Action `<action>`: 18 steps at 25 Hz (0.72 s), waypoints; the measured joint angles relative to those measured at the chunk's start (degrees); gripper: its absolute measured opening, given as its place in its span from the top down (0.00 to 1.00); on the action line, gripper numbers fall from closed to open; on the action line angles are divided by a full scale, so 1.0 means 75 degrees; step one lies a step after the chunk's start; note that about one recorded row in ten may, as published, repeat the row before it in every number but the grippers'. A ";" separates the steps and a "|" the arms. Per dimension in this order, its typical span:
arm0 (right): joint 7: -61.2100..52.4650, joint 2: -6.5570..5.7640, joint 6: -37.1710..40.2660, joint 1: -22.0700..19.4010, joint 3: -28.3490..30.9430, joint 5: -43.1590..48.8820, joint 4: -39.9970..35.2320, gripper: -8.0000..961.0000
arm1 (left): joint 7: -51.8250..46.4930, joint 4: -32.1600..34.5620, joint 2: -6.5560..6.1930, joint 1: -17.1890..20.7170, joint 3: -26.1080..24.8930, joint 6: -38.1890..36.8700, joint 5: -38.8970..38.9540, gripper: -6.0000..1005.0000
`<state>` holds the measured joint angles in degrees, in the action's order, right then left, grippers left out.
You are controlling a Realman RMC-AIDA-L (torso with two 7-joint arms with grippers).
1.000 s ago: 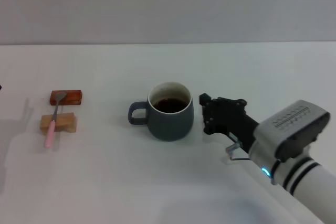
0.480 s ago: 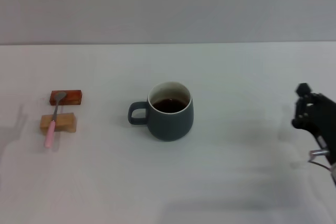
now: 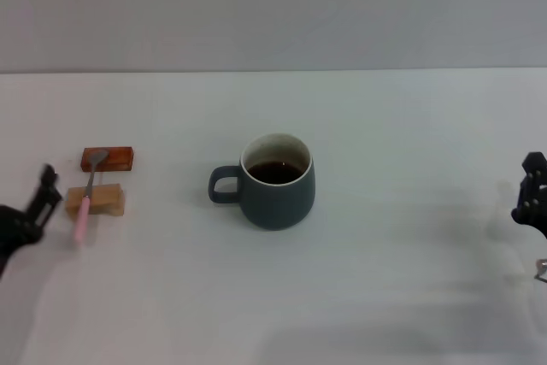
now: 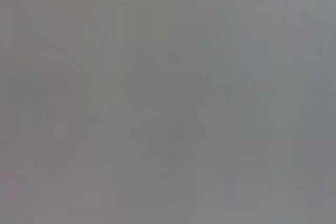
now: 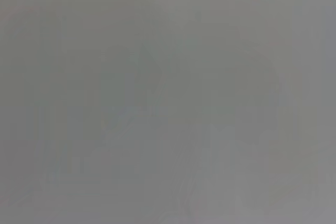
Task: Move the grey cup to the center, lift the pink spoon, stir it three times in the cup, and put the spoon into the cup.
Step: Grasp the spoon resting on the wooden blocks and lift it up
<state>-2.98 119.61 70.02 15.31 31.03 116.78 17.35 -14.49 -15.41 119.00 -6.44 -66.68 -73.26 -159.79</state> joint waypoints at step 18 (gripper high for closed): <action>0.0011 -0.0035 0.0077 -0.0104 0.0094 -0.0584 -0.0299 0.99 | 0.0085 -0.0371 0.0001 0.0402 0.0994 0.0743 0.0001 0.18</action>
<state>-2.90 119.35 70.59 14.53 31.73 112.40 15.11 -13.86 -18.19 119.01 -3.43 -59.22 -67.69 -159.79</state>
